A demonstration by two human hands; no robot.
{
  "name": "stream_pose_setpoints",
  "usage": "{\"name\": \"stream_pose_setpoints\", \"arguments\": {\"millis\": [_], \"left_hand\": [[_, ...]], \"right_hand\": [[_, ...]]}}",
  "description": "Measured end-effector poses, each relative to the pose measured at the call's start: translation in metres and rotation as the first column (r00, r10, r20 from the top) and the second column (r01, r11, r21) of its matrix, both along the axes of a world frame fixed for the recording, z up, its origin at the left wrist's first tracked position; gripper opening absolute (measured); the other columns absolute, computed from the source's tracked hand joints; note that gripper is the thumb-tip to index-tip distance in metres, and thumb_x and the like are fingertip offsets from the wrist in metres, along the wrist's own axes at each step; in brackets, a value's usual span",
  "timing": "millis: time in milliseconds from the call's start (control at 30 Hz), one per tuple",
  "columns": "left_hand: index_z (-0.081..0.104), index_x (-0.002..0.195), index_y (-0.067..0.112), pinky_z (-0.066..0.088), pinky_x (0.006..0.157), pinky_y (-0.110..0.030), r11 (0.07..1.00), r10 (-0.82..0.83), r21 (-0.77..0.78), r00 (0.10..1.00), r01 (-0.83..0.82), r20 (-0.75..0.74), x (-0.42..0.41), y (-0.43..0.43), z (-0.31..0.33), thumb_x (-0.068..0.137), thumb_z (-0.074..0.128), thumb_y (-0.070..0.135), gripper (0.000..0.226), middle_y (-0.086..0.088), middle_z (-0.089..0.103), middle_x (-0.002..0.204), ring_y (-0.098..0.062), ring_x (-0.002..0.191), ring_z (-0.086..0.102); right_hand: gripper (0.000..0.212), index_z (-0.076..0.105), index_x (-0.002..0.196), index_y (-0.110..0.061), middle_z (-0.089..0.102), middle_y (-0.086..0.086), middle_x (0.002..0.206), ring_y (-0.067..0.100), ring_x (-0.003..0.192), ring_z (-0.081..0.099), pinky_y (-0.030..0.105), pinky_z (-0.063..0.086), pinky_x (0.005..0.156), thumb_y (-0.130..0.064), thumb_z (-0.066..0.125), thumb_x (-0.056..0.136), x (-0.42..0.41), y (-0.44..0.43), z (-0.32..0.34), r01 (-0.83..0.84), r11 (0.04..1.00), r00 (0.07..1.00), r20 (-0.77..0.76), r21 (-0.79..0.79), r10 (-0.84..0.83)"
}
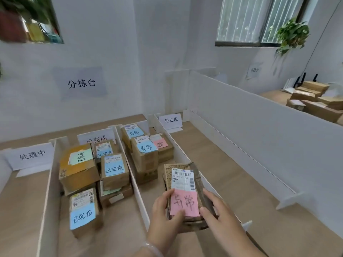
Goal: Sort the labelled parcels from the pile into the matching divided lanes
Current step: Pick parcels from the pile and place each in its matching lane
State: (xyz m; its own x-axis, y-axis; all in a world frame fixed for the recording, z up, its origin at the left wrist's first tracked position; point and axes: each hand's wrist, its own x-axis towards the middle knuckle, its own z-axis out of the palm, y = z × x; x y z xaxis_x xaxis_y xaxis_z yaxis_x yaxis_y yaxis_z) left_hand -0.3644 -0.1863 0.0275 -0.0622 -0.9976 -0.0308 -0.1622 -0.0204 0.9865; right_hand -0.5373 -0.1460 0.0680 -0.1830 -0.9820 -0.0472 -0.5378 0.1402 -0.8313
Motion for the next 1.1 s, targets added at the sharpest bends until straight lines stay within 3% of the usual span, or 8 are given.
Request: {"name": "stream_pose_setpoints", "arguments": {"millis": [133,267,567,633,733,833,967,1100], "left_hand": [[0.051,0.117,0.052,0.045,0.106,-0.039,0.997,0.046,0.067,0.998,-0.049,0.048,-0.009,-0.035,-0.014,0.077,0.07,0.019,0.055,0.02,0.048,0.125,-0.008,0.121,0.051],[0.052,0.119,0.058,0.051,0.099,-0.04,0.987,0.103,0.122,0.994,-0.106,0.037,-0.022,-0.065,-0.025,0.063,0.066,0.041,0.06,0.016,0.051,0.126,-0.005,0.115,0.057],[0.05,0.129,0.048,0.053,0.099,-0.04,0.976,0.203,0.074,0.979,-0.203,0.003,-0.052,-0.154,0.012,0.077,0.068,0.024,0.06,0.005,0.053,0.134,-0.008,0.114,0.06],[0.049,0.125,0.054,0.054,0.096,-0.04,0.972,0.224,0.079,0.974,-0.222,-0.018,-0.057,-0.186,0.024,0.073,0.067,0.03,0.059,0.004,0.053,0.134,-0.011,0.113,0.061],[0.049,0.125,0.052,0.055,0.094,-0.039,0.959,0.267,0.106,0.963,-0.263,-0.026,-0.063,-0.236,0.037,0.08,0.065,0.025,0.055,0.005,0.054,0.131,-0.011,0.11,0.062],[0.046,0.125,0.052,0.055,0.092,-0.039,0.951,0.294,0.087,0.955,-0.296,0.035,-0.064,-0.282,0.046,0.081,0.061,0.027,0.053,0.008,0.055,0.129,-0.012,0.11,0.061],[0.044,0.122,0.061,0.055,0.092,-0.04,0.944,0.3,0.095,0.94,-0.317,0.159,-0.058,-0.33,0.044,0.071,0.061,0.038,0.058,0.007,0.052,0.133,-0.016,0.113,0.059],[0.044,0.132,0.048,0.056,0.091,-0.039,0.928,0.344,0.045,0.896,-0.37,0.282,-0.049,-0.359,0.041,0.079,0.063,0.032,0.059,0.002,0.047,0.136,-0.018,0.11,0.058]], "right_hand": [[0.05,0.038,0.129,-0.056,0.04,-0.025,0.138,-0.007,0.13,0.035,0.021,0.03,0.11,-0.031,0.061,0.093,-0.014,-0.021,-0.012,-0.047,0.999,0.999,-0.002,0.02,0.047],[0.051,0.036,0.124,-0.064,0.039,-0.027,0.14,-0.007,0.132,0.034,0.029,0.032,0.114,-0.033,0.061,0.092,-0.034,-0.046,-0.019,-0.077,0.996,0.997,0.006,0.034,0.077],[0.053,0.04,0.127,-0.056,0.039,-0.032,0.136,-0.011,0.132,0.032,0.031,0.03,0.116,-0.022,0.062,0.092,-0.079,-0.137,-0.011,-0.152,0.982,0.988,-0.026,-0.112,0.15],[0.054,0.038,0.127,-0.059,0.035,-0.038,0.134,-0.022,0.129,0.026,0.03,0.028,0.116,-0.022,0.06,0.093,-0.09,-0.159,-0.01,-0.167,0.976,0.986,-0.043,-0.139,0.163],[0.06,0.039,0.123,-0.073,0.036,-0.038,0.136,-0.016,0.133,0.028,0.027,0.029,0.113,-0.026,0.06,0.092,-0.103,-0.188,-0.01,-0.185,0.971,0.983,-0.037,-0.149,0.182],[0.068,0.03,0.125,-0.075,0.039,-0.038,0.137,-0.018,0.131,0.029,0.026,0.03,0.111,-0.026,0.062,0.09,-0.113,-0.21,-0.015,-0.181,0.973,0.984,-0.031,-0.145,0.178],[0.071,0.037,0.121,-0.075,0.044,-0.038,0.135,-0.02,0.127,0.033,0.028,0.035,0.106,-0.02,0.067,0.086,-0.126,-0.234,-0.03,-0.194,0.97,0.981,-0.032,-0.147,0.192],[0.081,0.038,0.117,-0.078,0.036,-0.048,0.134,-0.026,0.121,0.033,0.024,0.036,0.099,-0.014,0.072,0.081,-0.135,-0.26,-0.045,-0.22,0.962,0.975,-0.073,-0.16,0.211]]}}
